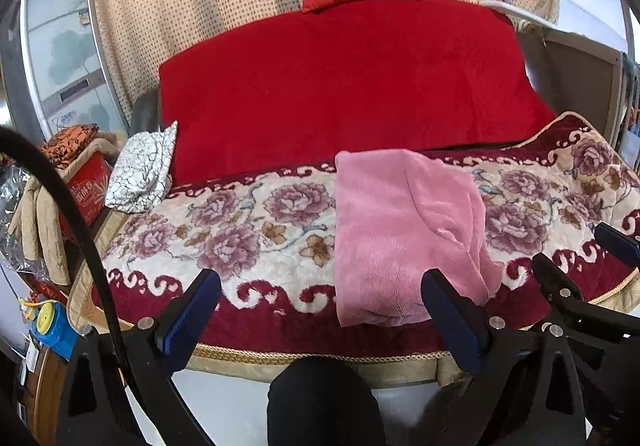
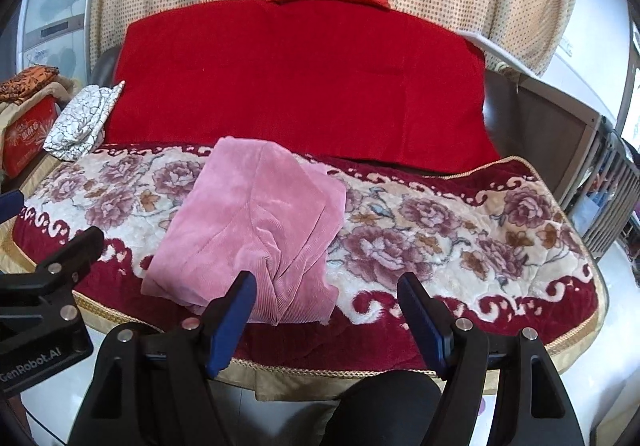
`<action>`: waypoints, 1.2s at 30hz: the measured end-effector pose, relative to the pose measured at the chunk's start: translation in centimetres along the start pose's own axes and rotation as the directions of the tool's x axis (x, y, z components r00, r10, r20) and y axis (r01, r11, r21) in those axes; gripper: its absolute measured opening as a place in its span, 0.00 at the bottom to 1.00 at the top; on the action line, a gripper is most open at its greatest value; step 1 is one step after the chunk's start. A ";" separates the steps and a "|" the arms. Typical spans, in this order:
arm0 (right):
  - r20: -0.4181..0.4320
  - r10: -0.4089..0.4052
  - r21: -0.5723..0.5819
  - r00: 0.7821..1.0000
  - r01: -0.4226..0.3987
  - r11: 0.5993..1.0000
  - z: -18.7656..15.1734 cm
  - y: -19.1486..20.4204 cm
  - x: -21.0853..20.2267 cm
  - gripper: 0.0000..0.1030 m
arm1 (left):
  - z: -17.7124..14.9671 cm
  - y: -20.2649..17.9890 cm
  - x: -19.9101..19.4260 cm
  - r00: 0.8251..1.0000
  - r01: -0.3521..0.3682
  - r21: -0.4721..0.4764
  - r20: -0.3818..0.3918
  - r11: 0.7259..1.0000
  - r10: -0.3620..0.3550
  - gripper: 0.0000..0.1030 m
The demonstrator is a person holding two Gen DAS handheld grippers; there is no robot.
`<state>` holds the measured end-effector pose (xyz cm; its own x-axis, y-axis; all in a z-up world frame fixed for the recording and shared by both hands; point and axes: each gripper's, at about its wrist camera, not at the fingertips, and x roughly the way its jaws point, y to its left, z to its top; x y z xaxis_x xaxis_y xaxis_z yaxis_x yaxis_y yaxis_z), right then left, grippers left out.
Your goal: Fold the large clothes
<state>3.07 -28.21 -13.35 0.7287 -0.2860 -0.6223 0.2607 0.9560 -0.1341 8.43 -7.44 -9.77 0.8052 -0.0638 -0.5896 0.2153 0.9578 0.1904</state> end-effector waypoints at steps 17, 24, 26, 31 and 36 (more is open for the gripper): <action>0.009 -0.012 -0.021 1.000 0.012 1.000 0.8 0.8 -0.4 0.74 | 0.4 1.4 2.3 1.000 -0.003 -0.053 -0.027 0.999 0.002 0.97; -0.031 -0.007 -0.029 0.999 0.006 1.000 1.3 1.2 2.2 0.74 | 0.6 1.5 4.8 0.998 -0.005 -0.066 -0.067 0.998 0.001 0.97; -0.037 -0.008 -0.033 0.999 0.007 0.999 1.4 1.5 2.7 0.74 | 0.8 1.6 5.4 0.997 -0.009 -0.066 -0.076 0.998 0.004 0.97; -0.050 -0.006 -0.035 0.999 0.004 0.999 2.0 1.7 4.1 0.74 | 1.2 1.7 6.5 0.996 -0.010 -0.072 -0.089 0.997 0.003 0.97; -0.062 -0.007 -0.037 0.998 0.004 0.999 2.3 1.9 4.9 0.74 | 1.5 1.7 7.1 0.996 -0.002 -0.069 -0.090 0.998 -0.004 0.97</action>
<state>8.58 -27.97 -14.88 0.6862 -0.2879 -0.6680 0.2403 0.9565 -0.1654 15.37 -6.67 -12.44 0.7515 -0.0421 -0.6584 0.1746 0.9751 0.1368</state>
